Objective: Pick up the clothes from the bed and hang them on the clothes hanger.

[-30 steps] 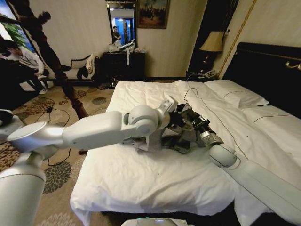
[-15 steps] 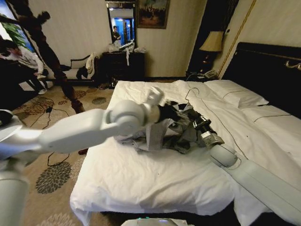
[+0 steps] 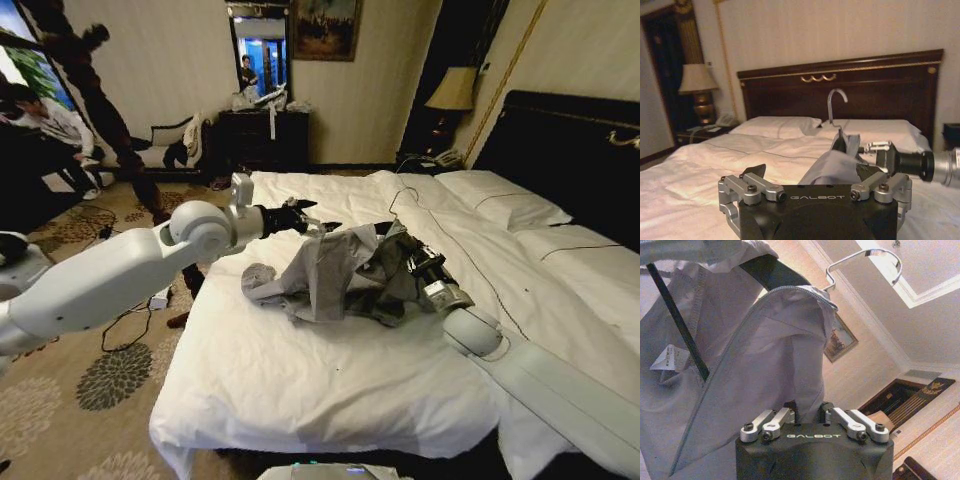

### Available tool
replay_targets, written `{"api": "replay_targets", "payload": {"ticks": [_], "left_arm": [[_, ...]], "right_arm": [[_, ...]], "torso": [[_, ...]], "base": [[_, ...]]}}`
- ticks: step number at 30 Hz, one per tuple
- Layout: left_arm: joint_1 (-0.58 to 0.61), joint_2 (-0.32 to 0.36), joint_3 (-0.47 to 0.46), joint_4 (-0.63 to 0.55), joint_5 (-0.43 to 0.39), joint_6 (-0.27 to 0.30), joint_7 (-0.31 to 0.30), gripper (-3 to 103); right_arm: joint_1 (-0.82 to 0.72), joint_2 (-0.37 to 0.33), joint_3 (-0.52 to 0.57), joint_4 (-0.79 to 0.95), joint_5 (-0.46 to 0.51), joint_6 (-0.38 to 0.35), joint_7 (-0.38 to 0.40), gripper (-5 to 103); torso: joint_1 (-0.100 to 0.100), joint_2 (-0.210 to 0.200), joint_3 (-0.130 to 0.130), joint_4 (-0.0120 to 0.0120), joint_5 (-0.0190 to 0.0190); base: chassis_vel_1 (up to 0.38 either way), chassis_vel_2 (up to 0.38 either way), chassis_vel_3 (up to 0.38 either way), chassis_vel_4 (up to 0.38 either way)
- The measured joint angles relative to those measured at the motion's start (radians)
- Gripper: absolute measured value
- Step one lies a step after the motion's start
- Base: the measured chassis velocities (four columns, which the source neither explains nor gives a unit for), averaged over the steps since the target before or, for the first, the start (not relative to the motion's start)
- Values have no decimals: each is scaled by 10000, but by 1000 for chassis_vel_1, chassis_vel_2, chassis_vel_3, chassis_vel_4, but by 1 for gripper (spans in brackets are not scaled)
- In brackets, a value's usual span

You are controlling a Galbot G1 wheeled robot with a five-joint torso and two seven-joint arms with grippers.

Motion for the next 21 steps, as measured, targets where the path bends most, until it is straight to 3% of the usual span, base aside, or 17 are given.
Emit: {"api": "replay_targets", "payload": {"ticks": [1, 2, 5, 12, 17, 21], "left_arm": [[0, 0, 0, 0, 0, 0, 0, 100], [-129, -134, 178, 425, 214, -138, 518, 100], [-438, -356, 598, 1000, 609, -299, 1159, 98], [-968, -799, 1375, 1547, 809, -343, 1342, 93], [-1430, -1025, 2009, 1578, 614, -343, 1342, 100], [-1571, -1158, 2217, 1499, 480, -335, 1342, 97]], "right_arm": [[0, 0, 0, 0, 0, 0, 0, 19], [-13, -43, 30, 27, -46, 52, 0, 19], [-29, -78, 91, 84, -166, 136, -19, 19], [-79, -96, 147, 163, -322, 230, -59, 19], [-93, -94, 124, 186, -440, 270, -80, 19], [-101, -130, 97, 228, -499, 291, -99, 19]], "torso": [[0, 0, 0, 0, 0], [0, 0, 0, 0, 1], [1, 0, 0, 3, 1], [0, 0, 0, 1, 2], [1, 0, 0, 2, 3], [0, 0, 0, 2, 3]], "base": [[0, 0, 0, 0], [0, 0, 0, 0], [0, 0, 0, 0], [0, 0, 0, 0], [0, 0, 0, 0], [0, 0, 0, 0]]}}
